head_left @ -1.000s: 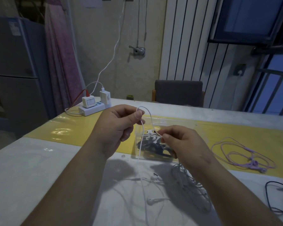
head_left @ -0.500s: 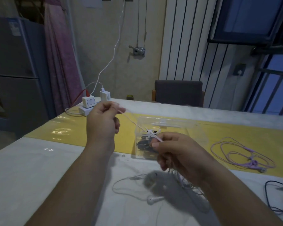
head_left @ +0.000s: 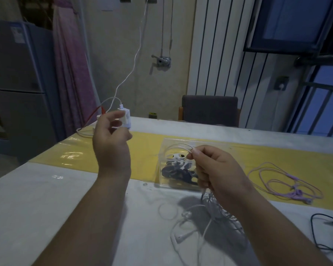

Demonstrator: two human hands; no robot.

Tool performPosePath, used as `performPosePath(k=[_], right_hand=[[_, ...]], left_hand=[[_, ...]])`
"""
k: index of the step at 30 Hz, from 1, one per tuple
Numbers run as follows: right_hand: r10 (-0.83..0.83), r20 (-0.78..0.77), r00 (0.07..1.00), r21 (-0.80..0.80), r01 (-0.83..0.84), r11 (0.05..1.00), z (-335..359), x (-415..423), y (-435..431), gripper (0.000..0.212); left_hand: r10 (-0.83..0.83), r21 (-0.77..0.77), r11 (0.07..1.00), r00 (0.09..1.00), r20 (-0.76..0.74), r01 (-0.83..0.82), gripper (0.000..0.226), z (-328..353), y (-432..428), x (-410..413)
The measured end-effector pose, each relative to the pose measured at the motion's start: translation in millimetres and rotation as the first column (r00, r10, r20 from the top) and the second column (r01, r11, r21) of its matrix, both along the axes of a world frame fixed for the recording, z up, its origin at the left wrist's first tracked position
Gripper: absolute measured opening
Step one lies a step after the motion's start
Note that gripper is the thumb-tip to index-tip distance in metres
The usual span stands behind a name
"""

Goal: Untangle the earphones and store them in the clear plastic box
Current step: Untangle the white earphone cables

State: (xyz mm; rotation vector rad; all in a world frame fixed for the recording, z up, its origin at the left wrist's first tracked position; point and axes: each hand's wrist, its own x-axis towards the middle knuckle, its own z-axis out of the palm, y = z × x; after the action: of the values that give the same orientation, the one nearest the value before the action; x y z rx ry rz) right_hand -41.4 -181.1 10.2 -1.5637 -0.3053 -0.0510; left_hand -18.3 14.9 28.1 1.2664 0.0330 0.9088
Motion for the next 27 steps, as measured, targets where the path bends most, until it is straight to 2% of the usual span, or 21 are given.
performPosePath(k=[2,4,5,8,9,11,14,16,18,19,20,22,25,27], right_hand=[[-0.066,0.062,0.996,-0.125,0.073,0.989,-2,2,0,0.029],[-0.075,0.109,0.991,-0.205,0.097,0.974,-3,2,0,0.024],[-0.068,0.126,0.990,-0.223,0.095,0.970,-3,1,1,0.023],[-0.044,0.157,0.987,-0.207,0.077,0.975,-1,0,4,0.022],[-0.039,0.159,0.987,-0.175,0.067,0.982,-1,-1,4,0.022],[-0.032,0.144,0.989,-0.091,0.045,0.995,1,-1,3,0.023],[0.007,0.092,0.996,-0.041,-0.003,0.999,3,-3,1,0.023],[0.074,0.066,0.995,-0.064,-0.069,0.996,4,-4,-2,0.020],[0.145,0.041,0.989,-0.068,-0.142,0.987,7,-4,-5,0.018],[0.168,0.028,0.985,-0.043,-0.166,0.985,8,-4,-8,0.017],[0.181,0.019,0.983,-0.008,-0.181,0.983,8,-3,-10,0.017],[0.191,0.005,0.982,0.046,-0.191,0.981,8,-2,-11,0.018],[0.193,-0.007,0.981,0.041,-0.192,0.980,7,-2,-10,0.020],[0.193,-0.007,0.981,0.026,-0.193,0.981,6,-2,-8,0.020]], left_hand=[[-0.038,0.120,0.992,0.999,0.025,0.035,0.027,-3,0,2],[-0.095,0.332,0.940,0.995,0.030,0.079,0.016,-6,-3,4],[-0.137,0.458,0.882,0.990,0.023,0.112,0.016,-7,-6,3],[-0.193,0.775,0.618,0.981,-0.011,0.131,0.031,-13,-15,4],[-0.191,0.822,0.558,0.982,-0.008,0.115,0.032,-15,-16,4],[-0.208,0.852,0.514,0.978,0.007,0.103,0.028,-15,-17,5],[-0.208,0.817,0.558,0.978,-0.032,0.145,0.022,-13,-23,0],[-0.145,0.690,0.713,0.989,-0.025,0.122,0.022,-11,-23,0],[-0.015,0.444,0.896,1.000,-0.017,0.021,0.024,-7,-16,2],[0.060,0.320,0.946,0.998,-0.030,-0.047,0.026,-5,-11,4],[0.132,0.225,0.967,0.989,-0.062,-0.115,0.029,-3,-6,5],[0.198,0.130,0.975,0.972,-0.126,-0.182,0.034,-1,1,7],[0.123,0.061,0.991,0.983,-0.140,-0.115,0.029,-2,0,7],[0.093,0.093,0.992,0.986,-0.137,-0.080,0.024,-2,-2,5]])
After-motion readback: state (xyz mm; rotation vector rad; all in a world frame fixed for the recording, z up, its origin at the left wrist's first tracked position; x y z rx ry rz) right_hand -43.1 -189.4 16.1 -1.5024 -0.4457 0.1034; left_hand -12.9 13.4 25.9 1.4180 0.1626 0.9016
